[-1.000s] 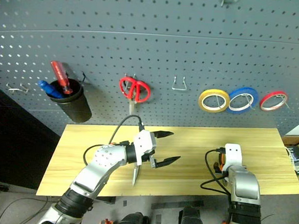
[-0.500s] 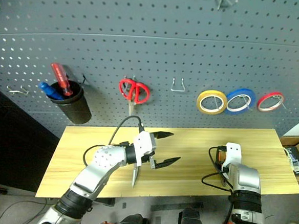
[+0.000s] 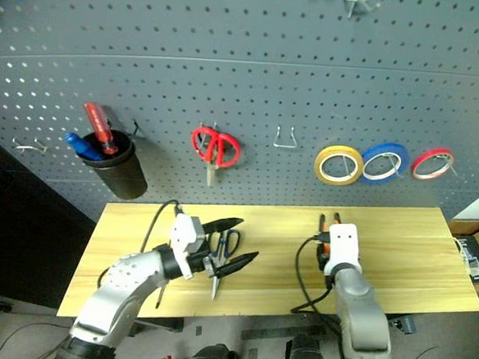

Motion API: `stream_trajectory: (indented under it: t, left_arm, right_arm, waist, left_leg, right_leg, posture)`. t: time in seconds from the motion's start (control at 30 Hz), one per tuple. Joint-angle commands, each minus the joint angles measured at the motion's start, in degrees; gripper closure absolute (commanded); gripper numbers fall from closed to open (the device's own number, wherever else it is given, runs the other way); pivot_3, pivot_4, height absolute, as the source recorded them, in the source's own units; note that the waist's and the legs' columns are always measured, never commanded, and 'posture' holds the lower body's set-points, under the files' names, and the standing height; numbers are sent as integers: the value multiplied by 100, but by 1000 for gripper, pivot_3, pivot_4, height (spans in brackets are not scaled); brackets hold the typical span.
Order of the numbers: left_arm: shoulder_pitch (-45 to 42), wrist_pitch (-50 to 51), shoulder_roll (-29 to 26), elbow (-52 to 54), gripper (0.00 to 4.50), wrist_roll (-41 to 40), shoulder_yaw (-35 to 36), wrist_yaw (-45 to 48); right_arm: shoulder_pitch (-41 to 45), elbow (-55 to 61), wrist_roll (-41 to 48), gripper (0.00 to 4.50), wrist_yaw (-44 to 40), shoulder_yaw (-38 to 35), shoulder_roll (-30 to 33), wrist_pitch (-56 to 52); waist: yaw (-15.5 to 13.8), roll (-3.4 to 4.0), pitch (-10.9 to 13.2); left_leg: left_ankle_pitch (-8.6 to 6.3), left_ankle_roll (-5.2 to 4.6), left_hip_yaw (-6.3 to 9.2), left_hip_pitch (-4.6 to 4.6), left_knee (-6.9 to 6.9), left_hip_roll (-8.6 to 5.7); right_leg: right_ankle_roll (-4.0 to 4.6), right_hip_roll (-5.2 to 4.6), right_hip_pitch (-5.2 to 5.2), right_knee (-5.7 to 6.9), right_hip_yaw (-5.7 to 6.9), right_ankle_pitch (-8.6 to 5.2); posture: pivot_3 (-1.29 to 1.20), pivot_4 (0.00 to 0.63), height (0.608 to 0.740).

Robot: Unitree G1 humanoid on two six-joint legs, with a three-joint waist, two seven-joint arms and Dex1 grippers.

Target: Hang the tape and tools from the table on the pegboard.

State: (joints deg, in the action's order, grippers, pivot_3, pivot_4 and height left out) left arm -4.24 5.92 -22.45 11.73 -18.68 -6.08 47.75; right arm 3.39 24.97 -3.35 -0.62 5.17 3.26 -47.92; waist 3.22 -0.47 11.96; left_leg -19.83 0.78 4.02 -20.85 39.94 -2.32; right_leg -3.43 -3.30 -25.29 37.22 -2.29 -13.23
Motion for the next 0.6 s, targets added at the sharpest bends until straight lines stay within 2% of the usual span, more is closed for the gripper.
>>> stream_trajectory:
  t: [0.03,0.1,0.23,0.47,0.6]
  left_arm:
    - [201,-176,12,236,0,-145,343,-202]
    - [268,-46,-31,258,0,-282,462,-194]
    - [207,151,16,502,0,-594,565,-221]
    - [-126,160,222,536,0,-619,572,-512]
    - [-403,592,435,643,0,-878,634,-891]
  right_arm:
    - [-215,1051,-330,1849,193,860,-66,478]
    - [-54,1373,-578,1849,265,1262,-56,853]
    - [781,1545,-521,1850,163,1392,-361,1313]
    - [2524,384,-390,1850,3,866,-357,2064]
    - [3211,-547,-301,1850,-24,624,-401,2712]
  waist:
    - [-18,-1,0]
    - [-17,-1,0]
    - [-10,-2,0]
    - [-12,-7,-3]
    - [-13,-7,-3]
  left_leg:
    - [0,0,3,0,1,0]
    - [0,0,3,0,1,-1]
    - [2,2,5,1,3,-1]
    - [1,4,15,1,-4,0]
    - [1,4,11,-2,-2,-6]
  right_leg:
    - [0,0,1,-1,2,0]
    - [0,0,0,-1,3,0]
    - [0,2,1,0,3,0]
    - [2,5,2,-7,16,1]
    - [2,2,0,-9,12,1]
  posture:
    - [-36,199,740]
    - [-33,200,740]
    - [-33,201,740]
    - [-21,193,740]
    - [-13,192,740]
